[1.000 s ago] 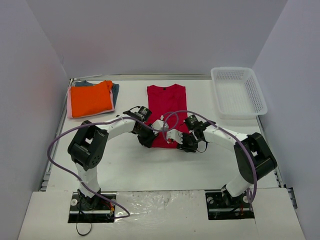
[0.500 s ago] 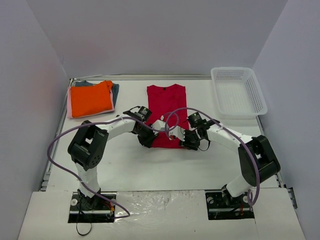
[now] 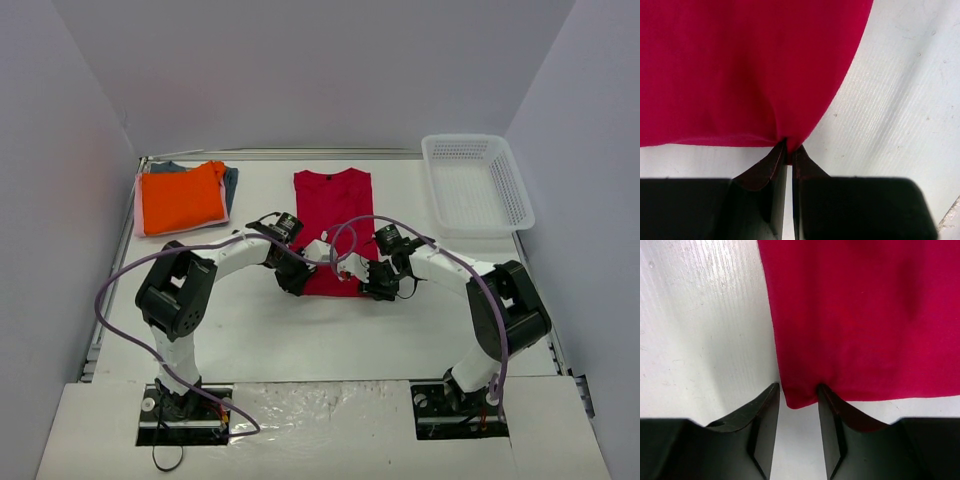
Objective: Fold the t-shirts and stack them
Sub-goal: Grab one side of the 2/3 rectangular tshirt with both arms, then fold the long partially folded tshirt into a neat square, then put the neatly folded tshirt into the corner of the board with the left arm
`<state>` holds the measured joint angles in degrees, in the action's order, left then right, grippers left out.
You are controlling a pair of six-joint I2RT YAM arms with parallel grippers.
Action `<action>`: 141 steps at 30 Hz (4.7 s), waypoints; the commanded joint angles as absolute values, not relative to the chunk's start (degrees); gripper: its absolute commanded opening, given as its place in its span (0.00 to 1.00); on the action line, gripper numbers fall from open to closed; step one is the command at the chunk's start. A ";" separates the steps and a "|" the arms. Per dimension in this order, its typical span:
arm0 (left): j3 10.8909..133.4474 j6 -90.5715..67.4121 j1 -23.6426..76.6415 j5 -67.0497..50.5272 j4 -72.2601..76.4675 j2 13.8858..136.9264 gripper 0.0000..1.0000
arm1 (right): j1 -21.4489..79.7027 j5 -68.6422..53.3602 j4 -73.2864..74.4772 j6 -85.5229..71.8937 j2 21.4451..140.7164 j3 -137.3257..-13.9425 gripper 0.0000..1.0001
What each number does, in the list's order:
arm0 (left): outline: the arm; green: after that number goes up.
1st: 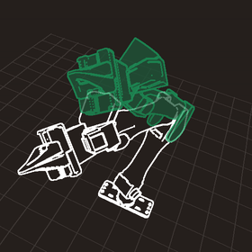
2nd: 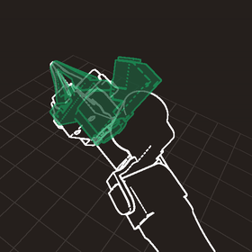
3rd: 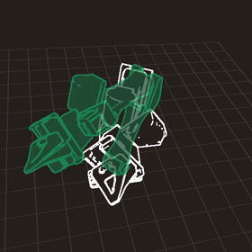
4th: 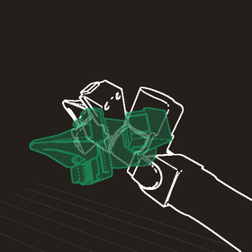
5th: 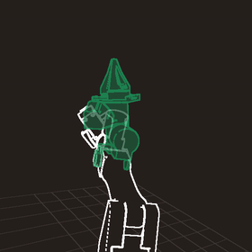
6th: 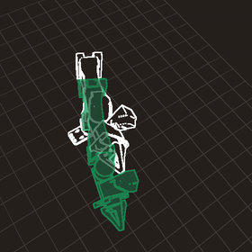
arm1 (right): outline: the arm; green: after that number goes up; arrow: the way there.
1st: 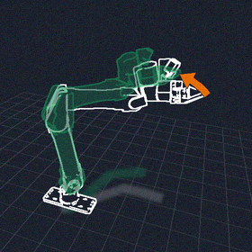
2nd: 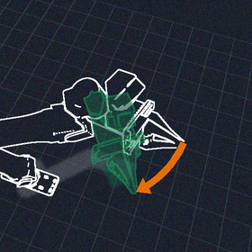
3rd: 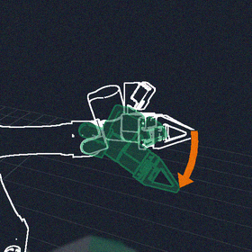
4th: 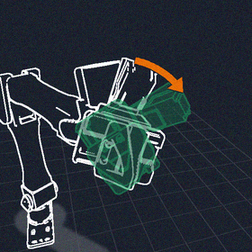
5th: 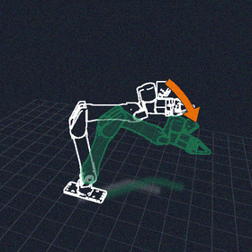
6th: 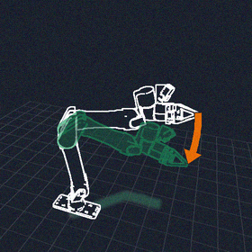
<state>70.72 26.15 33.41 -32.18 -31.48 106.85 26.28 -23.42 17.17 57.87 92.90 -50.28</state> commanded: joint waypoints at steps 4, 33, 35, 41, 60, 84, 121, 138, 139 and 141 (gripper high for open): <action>71.54 27.33 33.31 -34.01 -33.84 106.61 0.02 | 26.01 -22.59 19.86 57.22 93.69 -50.19 0.22; 84.02 52.54 33.22 -53.17 -78.63 97.74 0.02 | 27.95 -34.09 50.52 57.13 74.45 -61.60 0.00; 84.90 54.92 33.57 -53.61 -82.86 97.39 0.02 | 27.86 -35.24 53.59 57.74 74.09 -63.62 0.00; 84.99 53.71 34.28 -52.92 -83.50 94.84 0.02 | 27.69 -36.04 55.46 57.83 74.09 -67.06 0.00; 89.29 42.10 30.06 -40.17 -70.49 94.39 0.02 | 25.67 -34.10 52.65 59.68 84.02 -77.78 0.00; 108.62 42.89 24.09 -33.75 -69.61 108.80 0.02 | 17.23 -35.95 52.47 65.13 102.55 -95.53 0.00; 96.28 9.87 10.83 -21.27 -39.74 94.77 0.70 | 19.41 -32.38 28.24 48.44 98.23 -92.06 0.49; 70.25 0.70 -6.31 -31.02 -31.12 75.52 0.83 | 50.62 6.67 13.71 28.39 100.34 -74.26 0.52; 69.01 0.70 -7.02 -31.20 -30.42 74.11 0.85 | 50.62 7.20 13.88 27.95 101.68 -74.27 0.52; 66.02 0.70 -8.86 -31.55 -29.09 71.55 0.93 | 52.11 7.47 14.32 27.77 104.83 -75.76 0.50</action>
